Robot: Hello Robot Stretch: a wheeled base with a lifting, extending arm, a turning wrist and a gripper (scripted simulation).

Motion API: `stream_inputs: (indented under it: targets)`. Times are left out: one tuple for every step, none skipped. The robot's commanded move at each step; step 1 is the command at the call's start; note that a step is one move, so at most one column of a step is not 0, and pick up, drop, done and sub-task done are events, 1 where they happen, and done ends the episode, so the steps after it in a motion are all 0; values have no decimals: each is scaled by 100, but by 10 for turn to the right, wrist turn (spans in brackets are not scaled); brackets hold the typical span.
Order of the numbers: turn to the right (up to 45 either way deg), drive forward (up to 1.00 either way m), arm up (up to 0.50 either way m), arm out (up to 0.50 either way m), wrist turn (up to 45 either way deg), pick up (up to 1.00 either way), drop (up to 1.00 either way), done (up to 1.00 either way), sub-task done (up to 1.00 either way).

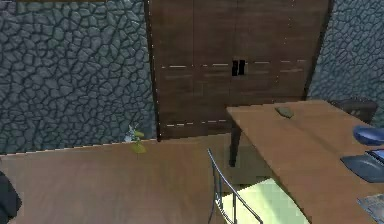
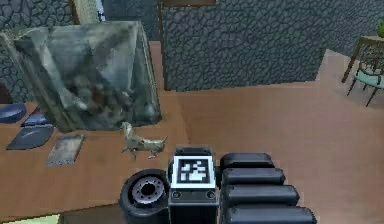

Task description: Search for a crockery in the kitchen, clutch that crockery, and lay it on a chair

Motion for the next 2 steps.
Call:
stream_inputs:
  targets:
    - [-450,0,0,0,0,0,0,0,0]
    - [-210,0,0,0,0,0,0,0,0]
